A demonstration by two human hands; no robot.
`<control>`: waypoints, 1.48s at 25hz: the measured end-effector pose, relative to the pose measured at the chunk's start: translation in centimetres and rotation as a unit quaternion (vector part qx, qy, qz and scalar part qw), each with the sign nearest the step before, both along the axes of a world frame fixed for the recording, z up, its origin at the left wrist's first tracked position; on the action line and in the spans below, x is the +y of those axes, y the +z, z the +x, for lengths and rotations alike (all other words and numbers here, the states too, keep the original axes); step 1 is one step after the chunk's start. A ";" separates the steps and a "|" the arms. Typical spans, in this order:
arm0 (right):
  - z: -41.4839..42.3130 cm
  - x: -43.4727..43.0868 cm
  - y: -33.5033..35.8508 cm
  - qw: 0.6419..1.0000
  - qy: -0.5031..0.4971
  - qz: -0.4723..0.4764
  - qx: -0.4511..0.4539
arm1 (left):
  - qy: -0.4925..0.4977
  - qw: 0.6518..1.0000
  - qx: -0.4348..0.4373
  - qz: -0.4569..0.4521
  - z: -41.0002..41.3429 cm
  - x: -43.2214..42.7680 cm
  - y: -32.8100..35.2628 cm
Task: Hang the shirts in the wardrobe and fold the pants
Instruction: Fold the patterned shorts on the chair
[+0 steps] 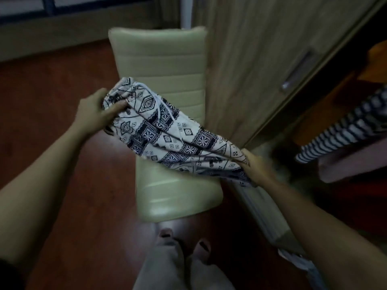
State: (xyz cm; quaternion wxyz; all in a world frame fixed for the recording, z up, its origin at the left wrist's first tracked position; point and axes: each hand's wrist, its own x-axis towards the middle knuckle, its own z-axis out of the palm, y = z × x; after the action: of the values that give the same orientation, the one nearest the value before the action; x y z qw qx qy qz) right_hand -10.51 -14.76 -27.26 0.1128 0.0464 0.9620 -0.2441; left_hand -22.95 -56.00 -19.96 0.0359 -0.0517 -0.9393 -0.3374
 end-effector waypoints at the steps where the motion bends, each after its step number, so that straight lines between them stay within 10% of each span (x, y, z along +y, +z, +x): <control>1: 0.0 -0.4 -1.7 1.000 0.010 -0.004 -0.028 | 0.007 1.000 -0.008 0.006 -0.3 -0.4 -1.2; 7: -3.9 -1.4 -12.7 0.985 0.051 -0.003 -0.167 | 0.014 0.990 -0.116 -0.074 -4.5 -2.1 -13.6; 13: -8.7 -3.8 -29.5 0.988 -0.014 0.090 -0.125 | 0.098 0.973 -0.170 -0.121 -6.9 -2.6 -32.7; 17: -9.5 -2.5 -32.4 0.976 -0.055 0.131 -0.166 | 0.101 0.967 -0.210 -0.107 -7.9 -2.6 -34.2; 20: -8.3 -1.2 -32.3 0.965 -0.106 -0.032 -0.239 | 0.035 0.944 -0.324 -0.051 -7.7 -1.5 -30.6; 26: -7.4 -1.5 -31.8 0.955 -0.203 -0.097 -0.191 | -0.009 0.989 -0.133 -0.070 -0.3 9.2 -29.3; 33: -6.6 -2.1 -31.7 0.948 -0.230 -0.167 -0.144 | -0.177 0.958 -0.117 -0.192 5.3 16.5 -37.8; 37: -4.8 -3.3 -32.7 0.866 -0.412 -0.278 -0.061 | -0.255 0.948 0.032 -0.188 2.1 14.9 -38.6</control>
State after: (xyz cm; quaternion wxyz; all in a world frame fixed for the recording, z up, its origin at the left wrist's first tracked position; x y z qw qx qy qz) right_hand -15.35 -18.11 -59.92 0.0685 0.4198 0.7393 -0.5221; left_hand -20.83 -41.08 -58.60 -0.0313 -0.3061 -0.9395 -0.1505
